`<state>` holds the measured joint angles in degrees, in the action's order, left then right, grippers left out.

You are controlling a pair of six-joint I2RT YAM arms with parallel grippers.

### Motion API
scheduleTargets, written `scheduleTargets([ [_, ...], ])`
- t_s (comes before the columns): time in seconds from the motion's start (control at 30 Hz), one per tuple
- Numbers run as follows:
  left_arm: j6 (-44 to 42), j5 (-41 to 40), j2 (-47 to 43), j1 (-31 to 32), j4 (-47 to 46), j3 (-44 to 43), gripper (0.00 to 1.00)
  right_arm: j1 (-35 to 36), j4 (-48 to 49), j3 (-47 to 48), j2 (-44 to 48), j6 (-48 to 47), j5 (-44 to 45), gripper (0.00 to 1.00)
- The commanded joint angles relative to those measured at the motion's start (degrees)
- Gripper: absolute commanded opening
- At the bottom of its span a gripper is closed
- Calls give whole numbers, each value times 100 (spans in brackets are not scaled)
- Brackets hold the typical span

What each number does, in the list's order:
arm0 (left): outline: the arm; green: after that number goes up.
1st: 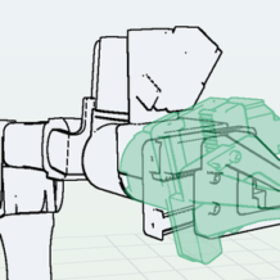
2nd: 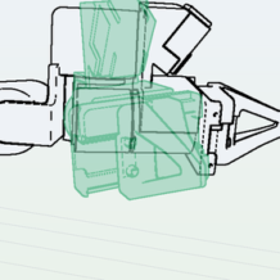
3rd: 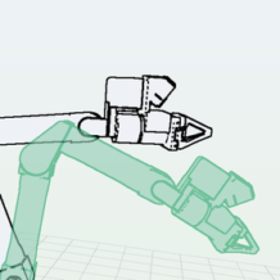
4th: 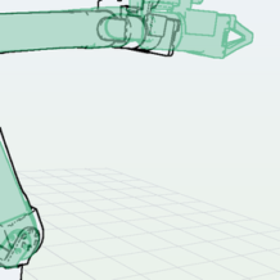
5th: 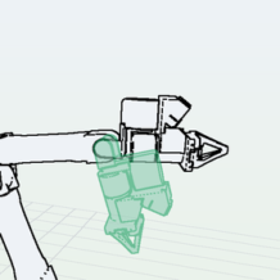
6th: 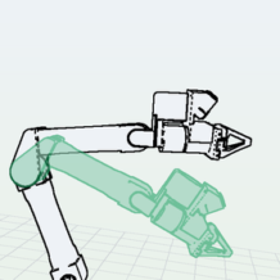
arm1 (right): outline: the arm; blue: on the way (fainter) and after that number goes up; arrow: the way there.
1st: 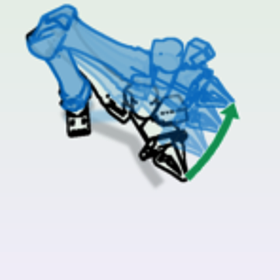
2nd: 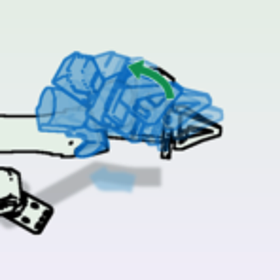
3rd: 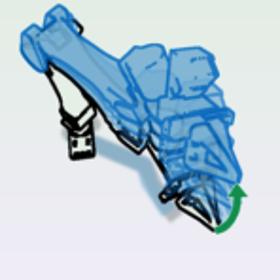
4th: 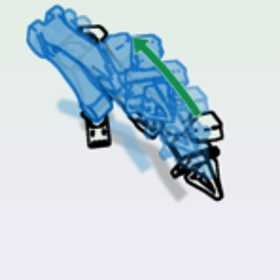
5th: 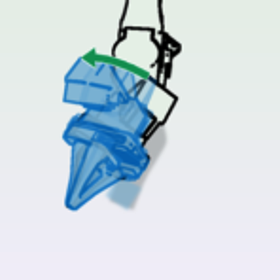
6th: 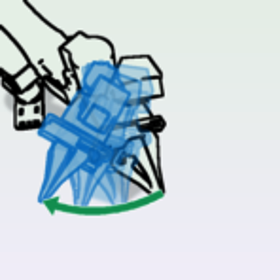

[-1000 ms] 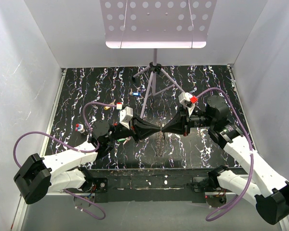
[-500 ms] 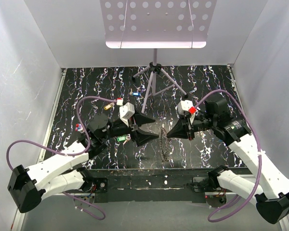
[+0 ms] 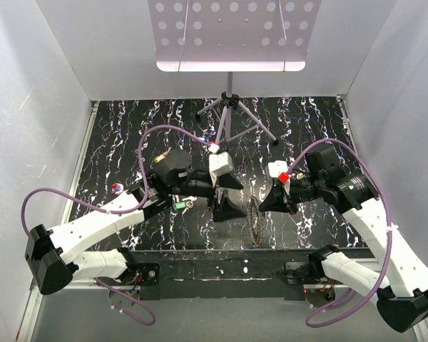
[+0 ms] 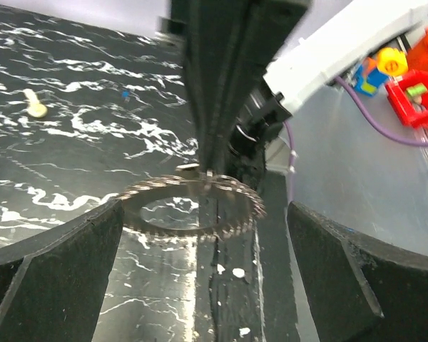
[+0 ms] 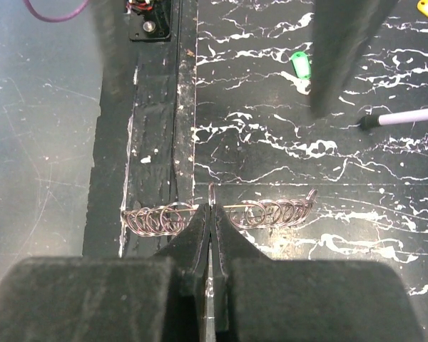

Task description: Put the keys on the keyring

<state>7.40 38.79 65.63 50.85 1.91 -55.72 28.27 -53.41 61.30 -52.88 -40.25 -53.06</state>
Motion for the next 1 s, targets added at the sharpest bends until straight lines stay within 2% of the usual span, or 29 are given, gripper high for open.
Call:
scheduleTargets([
  [0.0,-564,-143,169,382,309,-360,98,-111,-196,102,173,-290,-55,1],
  [0.13,-704,-713,223,513,345,-404,98,-225,-170,14,235,-247,-47,1],
  [0.37,-896,-1206,442,838,319,-518,96,-313,-65,-39,261,-115,-135,1],
  [0.43,-968,-1251,503,926,275,-553,89,-331,-65,-39,252,-106,-152,1],
  [0.57,-977,-1102,653,979,283,-650,68,-349,-56,-48,243,-88,-170,1],
  [0.63,-968,-1066,715,1006,275,-685,61,-340,-47,-48,226,-80,-170,1],
  [0.87,-1038,-1145,952,1076,441,-843,41,-357,-65,-21,208,-71,-196,1],
  [0.97,-1100,-1224,978,1111,512,-896,37,-357,-65,-13,199,-53,-222,1],
])
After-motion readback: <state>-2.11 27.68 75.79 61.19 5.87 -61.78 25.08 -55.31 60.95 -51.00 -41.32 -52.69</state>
